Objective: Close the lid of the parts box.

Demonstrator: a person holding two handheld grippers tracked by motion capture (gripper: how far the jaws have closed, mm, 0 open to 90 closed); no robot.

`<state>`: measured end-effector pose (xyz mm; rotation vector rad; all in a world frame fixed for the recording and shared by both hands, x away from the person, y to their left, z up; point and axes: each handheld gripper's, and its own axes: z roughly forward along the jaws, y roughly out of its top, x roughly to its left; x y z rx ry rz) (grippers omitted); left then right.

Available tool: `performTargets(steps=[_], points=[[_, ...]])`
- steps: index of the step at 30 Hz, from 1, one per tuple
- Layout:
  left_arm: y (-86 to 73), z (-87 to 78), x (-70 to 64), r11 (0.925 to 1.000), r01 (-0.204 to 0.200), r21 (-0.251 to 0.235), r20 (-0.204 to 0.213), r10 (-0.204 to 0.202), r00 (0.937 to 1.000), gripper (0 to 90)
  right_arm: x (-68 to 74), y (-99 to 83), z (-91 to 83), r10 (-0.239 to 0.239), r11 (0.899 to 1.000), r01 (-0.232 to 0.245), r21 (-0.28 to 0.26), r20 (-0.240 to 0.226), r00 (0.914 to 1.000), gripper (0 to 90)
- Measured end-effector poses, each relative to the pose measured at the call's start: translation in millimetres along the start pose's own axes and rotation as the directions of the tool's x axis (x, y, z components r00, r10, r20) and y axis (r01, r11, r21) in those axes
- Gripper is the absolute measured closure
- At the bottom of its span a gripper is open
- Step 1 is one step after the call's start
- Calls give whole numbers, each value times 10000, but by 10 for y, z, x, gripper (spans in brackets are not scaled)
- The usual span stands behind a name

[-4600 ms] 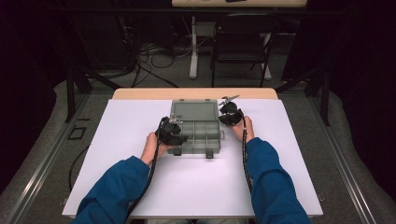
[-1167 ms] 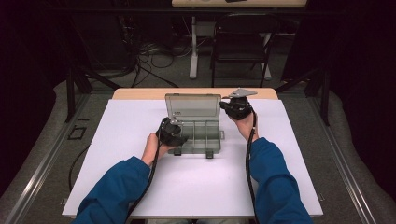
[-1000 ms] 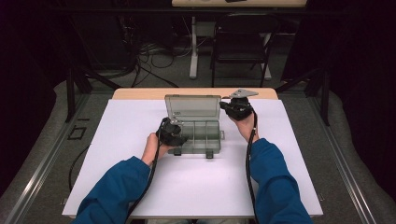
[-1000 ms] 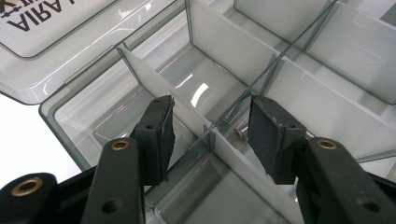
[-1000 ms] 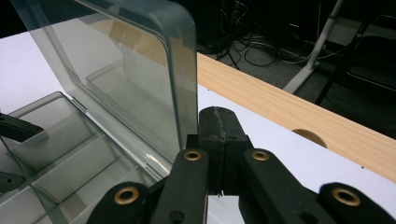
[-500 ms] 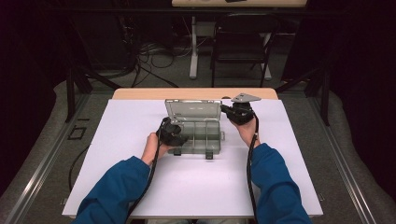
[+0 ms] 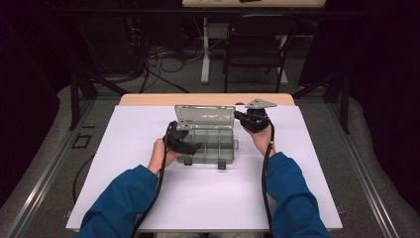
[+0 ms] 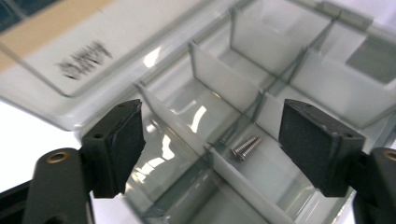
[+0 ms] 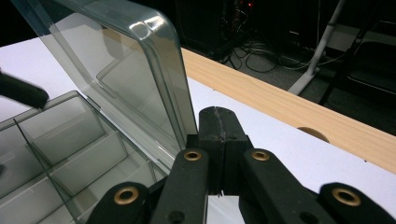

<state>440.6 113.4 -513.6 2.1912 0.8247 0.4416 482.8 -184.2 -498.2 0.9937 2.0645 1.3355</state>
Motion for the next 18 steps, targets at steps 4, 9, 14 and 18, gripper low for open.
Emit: performTargets(steps=[4,9,14,18], points=[[31,-170,91,9982,266,-535,-143,-274,9995,145,0,6,-10,-32,10000,32,23,-30,10000,900],[61,-324,261,9929,654,-989,-442,-700,9966,89,13,20,-22,-57,10000,57,21,-7,10000,900],[148,-426,424,9865,742,-1463,-901,-880,9920,163,15,34,-34,-138,9999,138,3,14,9999,900],[242,-503,564,9752,904,-2020,-522,-1029,9933,300,20,45,-36,-166,9999,166,-14,73,9998,900]])
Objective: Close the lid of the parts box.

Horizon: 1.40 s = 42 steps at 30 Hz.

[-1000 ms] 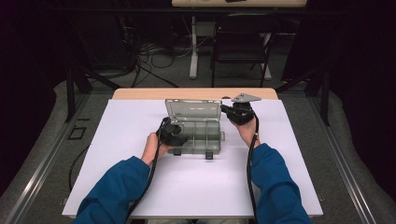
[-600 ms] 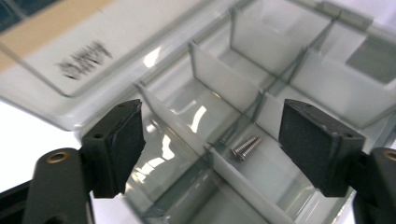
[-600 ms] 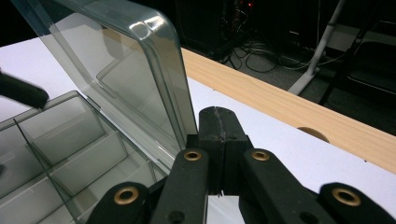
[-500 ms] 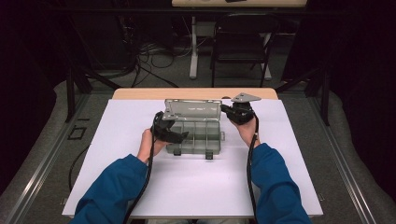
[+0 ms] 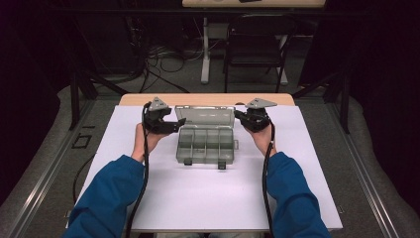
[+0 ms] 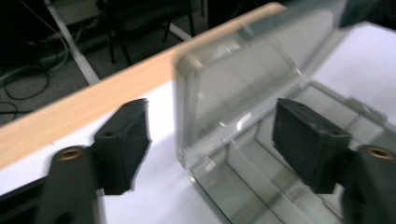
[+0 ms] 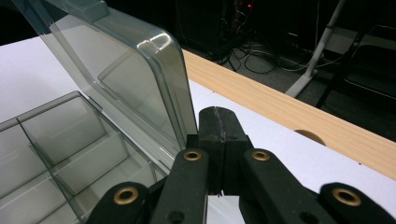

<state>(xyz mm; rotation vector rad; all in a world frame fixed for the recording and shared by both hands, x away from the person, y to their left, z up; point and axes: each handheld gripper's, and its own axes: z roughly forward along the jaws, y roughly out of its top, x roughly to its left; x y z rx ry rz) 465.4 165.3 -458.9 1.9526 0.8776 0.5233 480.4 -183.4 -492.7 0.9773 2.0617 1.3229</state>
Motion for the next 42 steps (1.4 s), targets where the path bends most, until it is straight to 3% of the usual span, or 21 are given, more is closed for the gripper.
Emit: performTargets(steps=[6,7,9,12,16,21,30,36,42], points=[[68,1,42,9986,-504,-129,-96,503,9987,472,-4,-4,10,109,9999,-109,56,11,9999,900],[66,7,50,9985,-534,-154,114,536,9985,503,-5,-5,12,82,9999,-82,76,7,10000,900],[64,28,51,9972,-731,-161,27,731,9973,554,-4,-3,9,59,9999,-59,121,-2,10000,900],[60,64,61,9958,-914,-58,220,916,9956,611,-1,5,7,-48,9999,48,155,-16,10000,900],[51,86,68,9960,-887,-142,315,891,9955,675,-10,15,15,-86,9996,85,265,20,10000,900],[46,107,72,9955,-942,-123,289,945,9951,688,-10,17,27,-159,9992,155,363,107,9998,894],[48,119,88,9939,-1088,-158,280,1092,9936,694,-59,144,-110,-393,9979,384,527,164,9991,736],[48,123,94,9938,-1100,-160,290,1104,9935,695,-109,232,-250,-475,9973,487,548,-230,9986,574],[57,121,86,9935,-1136,-111,279,1138,9931,698,-115,308,-334,-646,9957,680,629,-549,9964,499]])
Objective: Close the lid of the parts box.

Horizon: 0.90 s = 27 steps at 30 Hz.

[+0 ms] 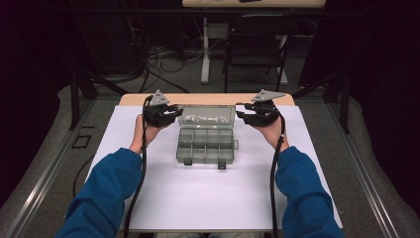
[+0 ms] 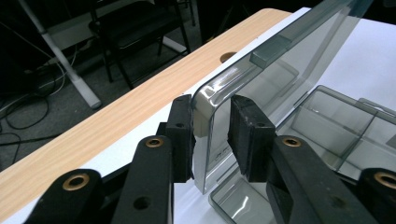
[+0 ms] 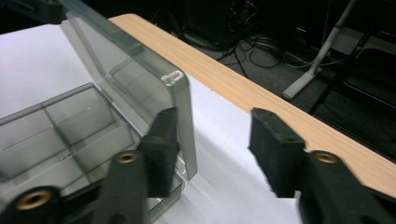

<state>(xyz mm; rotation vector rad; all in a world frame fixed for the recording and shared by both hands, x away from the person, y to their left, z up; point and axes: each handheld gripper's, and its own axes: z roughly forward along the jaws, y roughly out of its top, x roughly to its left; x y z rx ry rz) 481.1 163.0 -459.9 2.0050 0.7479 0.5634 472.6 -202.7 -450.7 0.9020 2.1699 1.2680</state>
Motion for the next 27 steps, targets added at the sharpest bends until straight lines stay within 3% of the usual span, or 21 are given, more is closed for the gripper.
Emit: performTargets(steps=[4,7,13,27], points=[[5,4,1,10000,-1,23,-1,1,10000,696,19,55,-28,-100,9999,97,-94,-298,9995,497],[5,5,3,10000,27,32,0,-27,10000,696,100,109,29,-366,9993,367,8,-390,9986,505],[8,-2,-5,10000,29,75,10,-29,10000,693,173,187,160,-328,9995,330,22,-460,9984,580],[-64,-69,-94,10000,-77,-7,201,77,9998,660,269,129,133,-753,9972,746,-106,-818,9938,605]])
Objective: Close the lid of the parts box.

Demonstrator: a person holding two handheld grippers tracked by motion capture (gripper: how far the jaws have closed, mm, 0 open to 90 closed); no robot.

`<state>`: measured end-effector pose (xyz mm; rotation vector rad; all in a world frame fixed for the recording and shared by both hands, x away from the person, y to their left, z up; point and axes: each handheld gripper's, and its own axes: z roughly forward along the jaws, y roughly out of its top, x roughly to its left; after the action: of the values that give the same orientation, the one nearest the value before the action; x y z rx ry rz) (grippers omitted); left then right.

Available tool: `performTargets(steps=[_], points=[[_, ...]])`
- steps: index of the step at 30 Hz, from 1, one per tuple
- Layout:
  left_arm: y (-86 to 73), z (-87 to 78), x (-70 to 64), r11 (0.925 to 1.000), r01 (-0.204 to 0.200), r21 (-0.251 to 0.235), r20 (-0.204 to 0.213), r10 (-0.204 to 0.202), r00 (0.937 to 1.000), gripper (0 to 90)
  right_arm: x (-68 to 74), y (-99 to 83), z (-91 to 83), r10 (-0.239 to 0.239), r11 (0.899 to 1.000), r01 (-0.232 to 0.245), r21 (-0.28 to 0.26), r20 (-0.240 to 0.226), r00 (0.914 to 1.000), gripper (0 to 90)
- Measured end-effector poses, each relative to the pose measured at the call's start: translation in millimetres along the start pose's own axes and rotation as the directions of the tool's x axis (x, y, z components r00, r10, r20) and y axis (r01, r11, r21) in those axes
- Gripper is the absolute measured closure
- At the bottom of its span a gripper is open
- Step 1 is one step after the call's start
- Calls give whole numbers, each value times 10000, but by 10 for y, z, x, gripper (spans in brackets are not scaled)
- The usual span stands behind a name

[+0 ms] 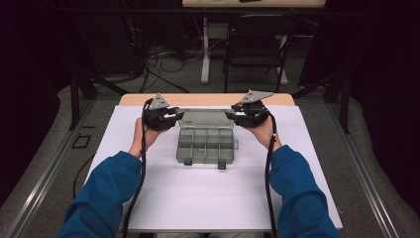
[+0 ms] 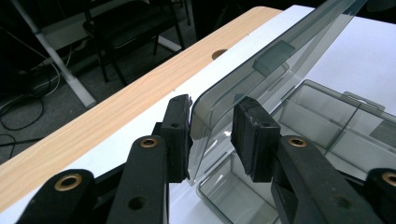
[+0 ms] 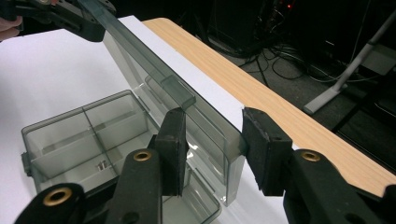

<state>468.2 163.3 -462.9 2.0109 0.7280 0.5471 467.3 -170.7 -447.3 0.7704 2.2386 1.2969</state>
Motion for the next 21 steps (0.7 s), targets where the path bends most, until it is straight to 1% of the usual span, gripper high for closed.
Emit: performTargets(steps=[8,11,14,16,18,20,21], points=[[-20,-17,-38,9997,-239,73,55,239,9997,646,42,-45,-20,-120,9999,119,-23,-171,9998,604],[-43,-31,-63,9996,-273,89,112,272,9996,641,62,-77,-19,-210,9998,211,2,-212,9996,607],[-63,-44,-86,9990,-416,148,167,413,9990,633,86,-122,-12,-256,9997,257,48,-291,9993,609],[-75,-49,-94,9991,-404,158,233,401,9989,625,104,-151,-3,-306,9994,310,120,-347,9989,608],[-84,-48,-105,9991,-364,198,296,358,9989,612,120,-172,-7,-257,9996,259,57,-395,9989,606],[-87,-50,-114,9990,-385,229,332,378,9987,604,127,-188,-11,-266,9996,267,16,-408,9988,588],[-88,-50,-118,9991,-363,230,339,355,9988,602,129,-194,-12,-213,9998,214,15,-422,9989,559]])
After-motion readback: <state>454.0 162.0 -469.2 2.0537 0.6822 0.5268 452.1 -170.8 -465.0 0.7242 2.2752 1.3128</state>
